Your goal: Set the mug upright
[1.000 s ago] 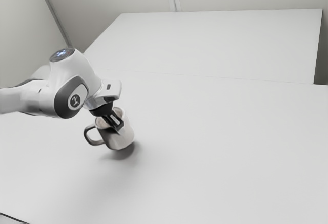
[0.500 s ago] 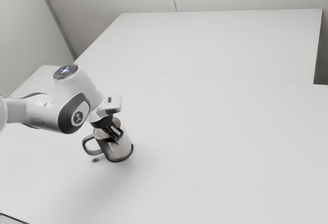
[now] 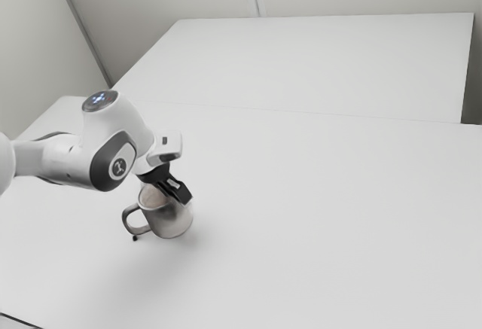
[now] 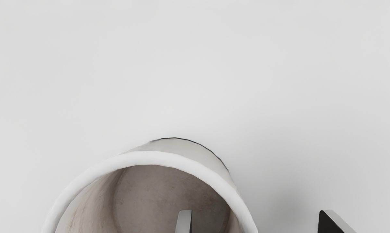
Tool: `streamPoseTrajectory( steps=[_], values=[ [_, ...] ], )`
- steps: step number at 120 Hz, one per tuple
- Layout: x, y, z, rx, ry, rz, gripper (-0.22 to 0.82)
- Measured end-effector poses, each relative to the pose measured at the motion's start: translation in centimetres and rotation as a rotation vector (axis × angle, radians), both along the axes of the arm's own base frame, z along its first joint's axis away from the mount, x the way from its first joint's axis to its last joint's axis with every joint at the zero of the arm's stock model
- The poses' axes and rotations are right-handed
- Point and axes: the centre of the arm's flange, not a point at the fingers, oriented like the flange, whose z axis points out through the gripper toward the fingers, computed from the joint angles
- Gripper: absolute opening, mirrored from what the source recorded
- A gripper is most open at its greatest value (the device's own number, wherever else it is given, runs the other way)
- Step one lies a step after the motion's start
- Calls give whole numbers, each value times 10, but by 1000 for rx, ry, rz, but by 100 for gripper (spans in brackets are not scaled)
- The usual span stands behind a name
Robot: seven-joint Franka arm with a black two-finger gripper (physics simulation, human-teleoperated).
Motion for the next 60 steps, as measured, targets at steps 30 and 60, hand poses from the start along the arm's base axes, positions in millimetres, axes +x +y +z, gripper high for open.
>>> streamPoseTrajectory(
  steps=[30,60],
  values=[
    [39,-8,87,37,52,53,54],
    [66,-16,144,9,149,158,58]
  ],
)
